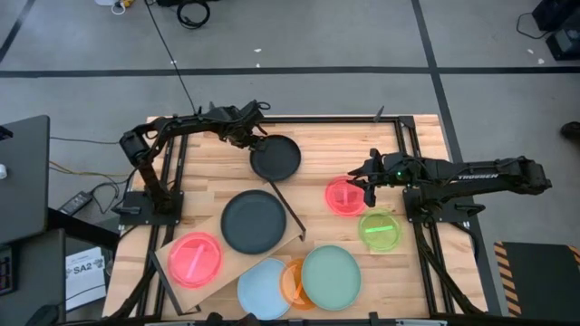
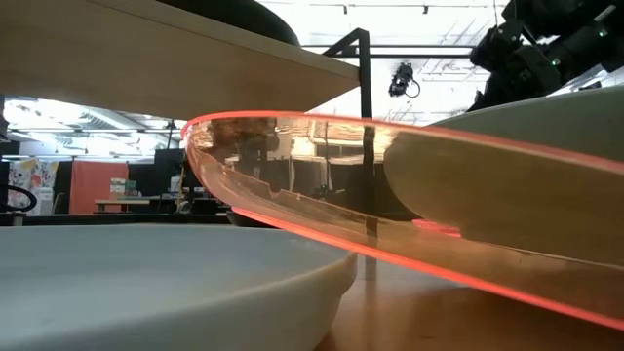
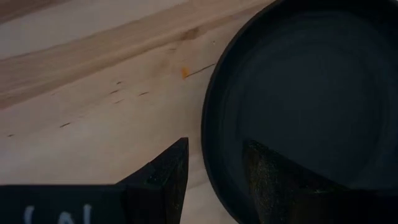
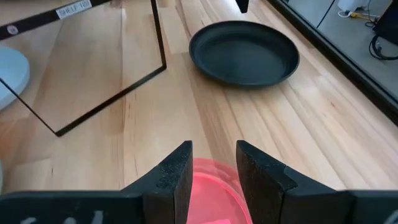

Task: Place and stack plates onto a shelf
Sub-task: Stack the black plate on top of the black plate on the shelf

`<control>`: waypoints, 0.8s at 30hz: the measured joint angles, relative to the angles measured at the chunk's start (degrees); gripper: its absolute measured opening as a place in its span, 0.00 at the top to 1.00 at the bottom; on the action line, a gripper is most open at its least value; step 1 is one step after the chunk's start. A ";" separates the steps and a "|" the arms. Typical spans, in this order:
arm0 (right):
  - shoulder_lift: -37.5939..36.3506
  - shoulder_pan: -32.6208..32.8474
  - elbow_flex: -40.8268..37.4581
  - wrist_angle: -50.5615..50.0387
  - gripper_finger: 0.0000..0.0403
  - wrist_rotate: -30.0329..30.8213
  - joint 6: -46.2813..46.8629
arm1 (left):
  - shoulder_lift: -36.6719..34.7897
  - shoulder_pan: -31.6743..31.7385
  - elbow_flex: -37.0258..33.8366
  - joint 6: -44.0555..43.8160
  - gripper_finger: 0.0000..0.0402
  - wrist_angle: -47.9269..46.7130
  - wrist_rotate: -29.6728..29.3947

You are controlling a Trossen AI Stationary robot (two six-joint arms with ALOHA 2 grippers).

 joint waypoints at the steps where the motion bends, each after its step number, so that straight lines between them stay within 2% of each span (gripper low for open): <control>1: 0.00 0.00 -0.53 0.35 0.68 -0.01 0.01 | 0.00 0.00 0.00 0.00 0.61 -0.08 -0.16; 13: 0.01 0.00 -2.60 1.22 0.68 -0.01 0.01 | 0.12 0.00 0.02 -0.04 0.61 -0.20 -0.29; 24: 0.02 0.00 -2.60 1.17 0.68 -0.04 0.02 | 6.15 -0.02 0.02 -0.11 0.61 0.28 -0.55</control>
